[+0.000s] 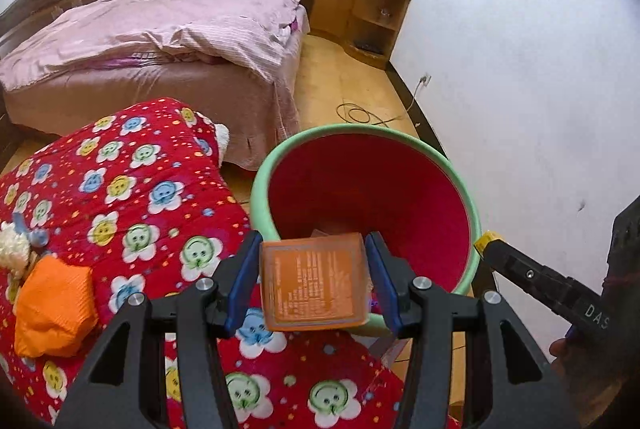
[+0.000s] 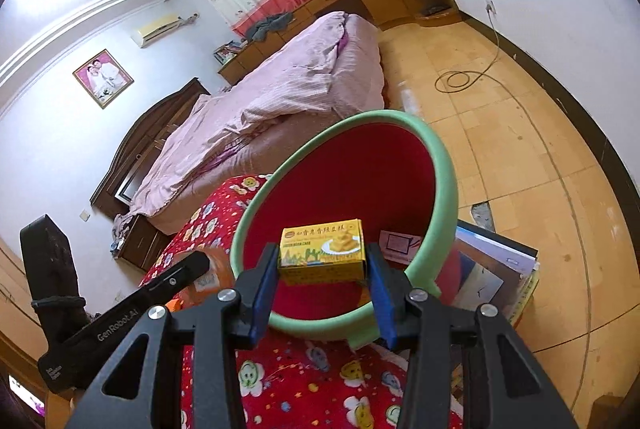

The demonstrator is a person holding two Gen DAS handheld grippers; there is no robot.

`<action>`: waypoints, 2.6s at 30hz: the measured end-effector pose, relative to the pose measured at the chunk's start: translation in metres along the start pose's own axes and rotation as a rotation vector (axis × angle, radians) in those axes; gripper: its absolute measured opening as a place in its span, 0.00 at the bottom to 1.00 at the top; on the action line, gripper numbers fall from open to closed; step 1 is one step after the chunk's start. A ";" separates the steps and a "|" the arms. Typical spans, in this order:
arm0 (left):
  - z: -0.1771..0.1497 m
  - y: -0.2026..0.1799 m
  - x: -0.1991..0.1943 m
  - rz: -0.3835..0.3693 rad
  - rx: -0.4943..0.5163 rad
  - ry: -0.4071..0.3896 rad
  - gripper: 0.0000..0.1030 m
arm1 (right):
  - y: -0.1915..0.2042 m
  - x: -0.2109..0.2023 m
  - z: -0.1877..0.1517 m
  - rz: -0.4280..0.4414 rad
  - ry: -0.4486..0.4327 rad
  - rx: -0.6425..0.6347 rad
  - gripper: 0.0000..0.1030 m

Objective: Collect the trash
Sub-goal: 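Carry the orange and yellow boxes over the red bucket and open both tools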

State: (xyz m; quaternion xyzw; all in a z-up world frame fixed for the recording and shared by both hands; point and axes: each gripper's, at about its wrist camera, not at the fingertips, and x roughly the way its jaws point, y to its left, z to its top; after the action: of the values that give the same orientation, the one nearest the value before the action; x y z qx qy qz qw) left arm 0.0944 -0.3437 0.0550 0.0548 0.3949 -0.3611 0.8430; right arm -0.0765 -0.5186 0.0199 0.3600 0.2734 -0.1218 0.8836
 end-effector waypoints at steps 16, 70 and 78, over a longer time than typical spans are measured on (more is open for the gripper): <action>-0.006 0.009 -0.010 -0.055 -0.025 0.020 0.52 | -0.004 0.013 -0.003 -0.001 0.022 0.006 0.45; 0.022 -0.004 0.033 -0.071 -0.021 0.047 0.59 | -0.002 0.039 0.032 -0.057 0.067 -0.063 0.45; 0.023 0.015 0.010 -0.066 -0.072 0.009 0.59 | 0.010 0.063 0.035 -0.055 0.109 -0.107 0.45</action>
State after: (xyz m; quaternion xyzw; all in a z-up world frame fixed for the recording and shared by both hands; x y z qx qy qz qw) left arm 0.1226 -0.3469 0.0610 0.0131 0.4130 -0.3739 0.8303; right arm -0.0069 -0.5374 0.0103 0.3105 0.3370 -0.1116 0.8818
